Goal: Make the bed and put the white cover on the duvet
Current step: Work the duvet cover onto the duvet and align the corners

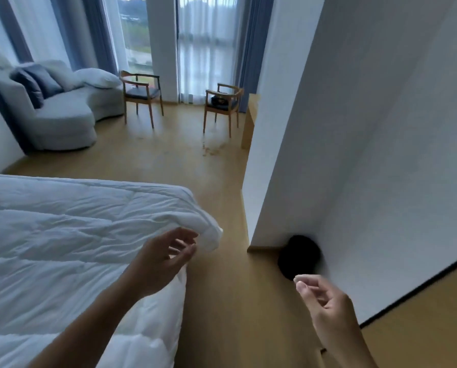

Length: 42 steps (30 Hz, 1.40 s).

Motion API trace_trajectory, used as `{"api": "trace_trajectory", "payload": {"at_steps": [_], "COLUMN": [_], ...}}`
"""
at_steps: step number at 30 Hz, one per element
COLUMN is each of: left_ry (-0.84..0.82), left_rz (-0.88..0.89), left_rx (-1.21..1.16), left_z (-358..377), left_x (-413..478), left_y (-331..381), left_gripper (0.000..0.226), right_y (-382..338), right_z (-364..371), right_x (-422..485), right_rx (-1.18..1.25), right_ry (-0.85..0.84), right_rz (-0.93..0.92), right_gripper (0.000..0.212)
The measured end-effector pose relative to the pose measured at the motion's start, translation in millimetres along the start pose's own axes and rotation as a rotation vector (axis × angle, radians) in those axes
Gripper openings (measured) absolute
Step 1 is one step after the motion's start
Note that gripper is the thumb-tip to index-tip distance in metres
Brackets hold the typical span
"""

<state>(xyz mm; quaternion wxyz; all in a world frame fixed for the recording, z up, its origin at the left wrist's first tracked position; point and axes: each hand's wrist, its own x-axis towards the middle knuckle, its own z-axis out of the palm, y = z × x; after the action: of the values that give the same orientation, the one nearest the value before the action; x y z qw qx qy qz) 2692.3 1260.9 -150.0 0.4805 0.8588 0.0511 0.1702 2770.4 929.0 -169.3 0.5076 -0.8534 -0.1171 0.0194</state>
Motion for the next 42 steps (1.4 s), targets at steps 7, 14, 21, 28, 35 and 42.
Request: {"api": "trace_trajectory", "payload": {"at_steps": [7,14,21,28,35,42], "left_ry": [0.169,0.471,0.609,0.833,1.127,1.225], "left_rz": [-0.079,-0.211,-0.415,-0.541,-0.545,-0.632], "left_rx": [0.036,0.088,0.136,0.208,0.09,0.087], "left_z": [-26.8,-51.0,-58.1,-121.9,-196.5,-276.7], "left_x": [132.9,288.5,403.4,521.5,653.1,771.2], "left_y": [-34.1,-91.3,-135.3,-204.5,-291.0,-359.2], "left_gripper": [0.021,0.017,0.012,0.011,0.052,0.047], "right_y": [-29.5,-50.0,-113.7,-170.9,-253.3,-325.6], "right_z": [44.7,111.7,226.1,378.1,528.2,663.6], "right_x": [222.9,468.1,669.9,819.1,959.5,1085.9], "right_rx": [0.069,0.067,0.074,0.174,0.181,0.136], "right_ry": [-0.197,-0.379,-0.598,-0.791,-1.056,-1.197], "right_rz": [-0.122,-0.27,-0.396,-0.512,-0.622,-0.716], "right_gripper": [0.02,0.01,0.01,0.013,0.016,0.018]}}
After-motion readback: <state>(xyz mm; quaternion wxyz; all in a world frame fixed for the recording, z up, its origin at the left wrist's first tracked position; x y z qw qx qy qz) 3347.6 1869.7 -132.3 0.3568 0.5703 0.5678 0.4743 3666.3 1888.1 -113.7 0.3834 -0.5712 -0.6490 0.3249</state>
